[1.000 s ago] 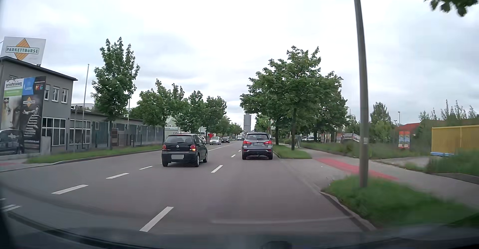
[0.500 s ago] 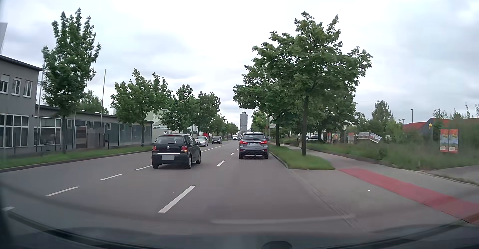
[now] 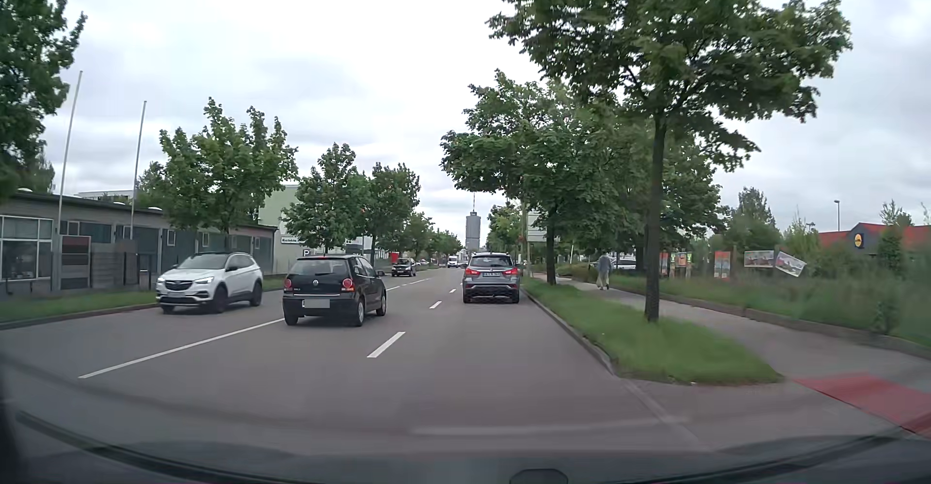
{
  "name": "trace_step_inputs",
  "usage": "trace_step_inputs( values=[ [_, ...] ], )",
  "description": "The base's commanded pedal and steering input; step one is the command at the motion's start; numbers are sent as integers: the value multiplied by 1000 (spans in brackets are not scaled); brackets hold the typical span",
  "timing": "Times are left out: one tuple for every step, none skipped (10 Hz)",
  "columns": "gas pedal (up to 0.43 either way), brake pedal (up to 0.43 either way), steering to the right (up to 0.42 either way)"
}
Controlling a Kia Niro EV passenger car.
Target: Follow the waypoints while adhering to traffic rules and regulations
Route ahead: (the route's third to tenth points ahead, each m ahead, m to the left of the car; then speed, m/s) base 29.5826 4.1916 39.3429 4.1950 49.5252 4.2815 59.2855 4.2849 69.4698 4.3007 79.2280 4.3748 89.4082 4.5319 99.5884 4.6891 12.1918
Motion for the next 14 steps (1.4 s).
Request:
trace_step_inputs(
  values=[
    [59, 0, 0],
    [59, 0, 0],
    [59, 0, 0],
    [67, 0, 0],
    [67, 0, 0],
    [67, 0, 0],
    [67, 0, 0],
    [67, 0, 0],
    [67, 0, -1],
    [67, 0, -2],
    [67, 0, -2],
    [67, 0, -2],
    [67, 0, -2],
    [67, 0, -2]
  ],
)
